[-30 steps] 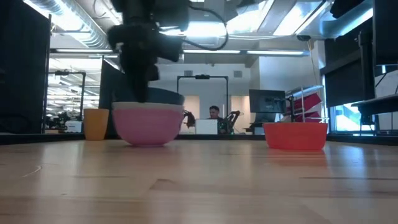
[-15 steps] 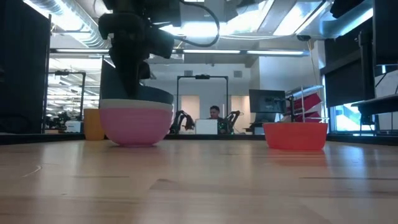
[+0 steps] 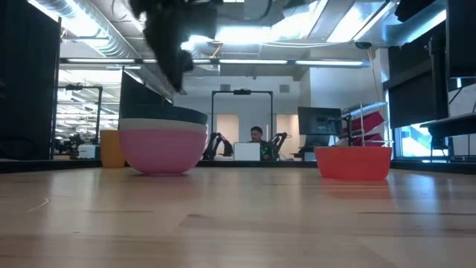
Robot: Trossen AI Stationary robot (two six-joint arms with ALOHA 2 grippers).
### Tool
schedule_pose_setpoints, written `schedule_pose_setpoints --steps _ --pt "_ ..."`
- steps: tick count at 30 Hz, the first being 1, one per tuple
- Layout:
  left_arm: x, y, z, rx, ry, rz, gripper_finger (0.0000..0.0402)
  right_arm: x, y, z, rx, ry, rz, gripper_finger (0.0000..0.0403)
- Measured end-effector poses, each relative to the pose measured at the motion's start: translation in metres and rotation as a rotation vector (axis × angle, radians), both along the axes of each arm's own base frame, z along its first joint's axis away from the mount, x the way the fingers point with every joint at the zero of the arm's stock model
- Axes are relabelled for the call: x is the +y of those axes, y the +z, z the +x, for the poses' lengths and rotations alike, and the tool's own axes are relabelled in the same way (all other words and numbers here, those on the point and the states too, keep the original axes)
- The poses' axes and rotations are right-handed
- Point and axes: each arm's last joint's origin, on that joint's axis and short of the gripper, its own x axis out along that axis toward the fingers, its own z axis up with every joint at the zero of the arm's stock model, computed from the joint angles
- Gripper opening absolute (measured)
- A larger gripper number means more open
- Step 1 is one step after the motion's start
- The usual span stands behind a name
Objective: Nest bowls inside each other
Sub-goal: Stack the orange bowl on top of the blue bowl
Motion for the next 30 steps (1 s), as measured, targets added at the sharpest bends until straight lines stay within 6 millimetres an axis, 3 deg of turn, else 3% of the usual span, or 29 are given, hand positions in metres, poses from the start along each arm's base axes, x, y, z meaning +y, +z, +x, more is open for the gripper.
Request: schedule_pose_setpoints --steps 3,6,12,21,30 --pt "0.0 0.014 0.002 -0.033 -0.008 0.005 0.0133 -0.001 -0.002 0.006 -0.002 0.018 0.006 0.0133" --pt "0.0 0.025 0.003 -0.059 -0.022 0.015 0.0133 -0.007 -0.011 0.027 0.057 0.13 0.041 0.0133" --pt "0.003 0.037 0.0 -0.06 -0.008 0.034 0.0133 -0.062 -0.021 0.064 0.109 0.129 0.134 0.0134" --pt "0.002 0.059 -0.023 -0.067 0.042 0.05 0.0134 -0.085 -0.072 0.086 0.24 0.24 0.332 0.0134" --pt "0.003 0.081 -0.048 -0.088 0.097 0.071 0.0134 -0.107 -0.119 0.095 0.295 0.36 0.522 0.0134"
